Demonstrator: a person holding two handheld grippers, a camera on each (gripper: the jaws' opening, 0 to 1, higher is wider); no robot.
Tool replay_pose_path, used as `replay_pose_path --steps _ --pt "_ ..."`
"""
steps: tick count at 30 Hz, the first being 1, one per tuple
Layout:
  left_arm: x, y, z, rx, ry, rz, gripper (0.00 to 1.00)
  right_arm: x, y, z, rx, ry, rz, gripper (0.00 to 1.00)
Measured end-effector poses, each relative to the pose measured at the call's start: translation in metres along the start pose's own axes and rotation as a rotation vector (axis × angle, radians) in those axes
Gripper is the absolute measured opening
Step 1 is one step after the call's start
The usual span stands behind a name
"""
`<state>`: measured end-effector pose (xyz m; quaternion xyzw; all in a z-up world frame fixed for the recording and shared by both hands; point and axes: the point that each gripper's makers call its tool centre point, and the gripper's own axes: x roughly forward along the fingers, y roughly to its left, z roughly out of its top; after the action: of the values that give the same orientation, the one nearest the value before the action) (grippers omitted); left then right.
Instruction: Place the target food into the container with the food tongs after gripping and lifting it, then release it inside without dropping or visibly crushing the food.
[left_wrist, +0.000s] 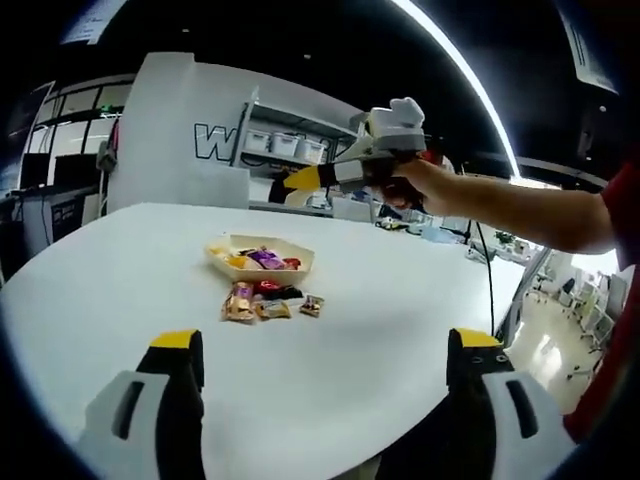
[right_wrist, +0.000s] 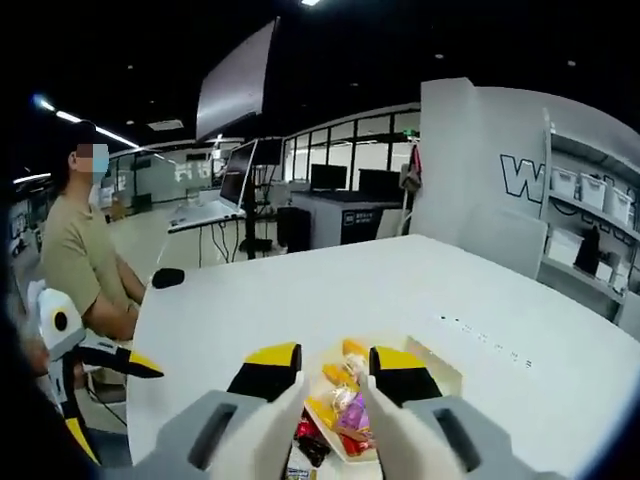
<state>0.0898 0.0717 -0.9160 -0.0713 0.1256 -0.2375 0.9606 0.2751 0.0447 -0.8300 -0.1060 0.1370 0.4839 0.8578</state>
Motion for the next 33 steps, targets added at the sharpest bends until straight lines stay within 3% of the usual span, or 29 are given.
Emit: replay_pose_path --steps 8,19,27,33 --pt "-0.002 -0.005 0.000 0.036 0.018 -0.008 0.99 -0.003 0.013 -0.041 0.034 0.039 0.027 0.22" --pt "-0.003 -0.001 0.011 0.052 0.004 0.013 0.93 -0.004 0.024 -0.067 0.065 0.067 0.064 0.23" --pt "-0.003 -0.001 0.012 0.068 0.002 0.018 0.91 -0.002 0.033 -0.099 0.089 0.127 0.092 0.23" --pt "-0.004 -0.001 0.012 0.085 -0.002 0.021 0.92 -0.006 0.035 -0.117 0.157 0.161 0.120 0.23"
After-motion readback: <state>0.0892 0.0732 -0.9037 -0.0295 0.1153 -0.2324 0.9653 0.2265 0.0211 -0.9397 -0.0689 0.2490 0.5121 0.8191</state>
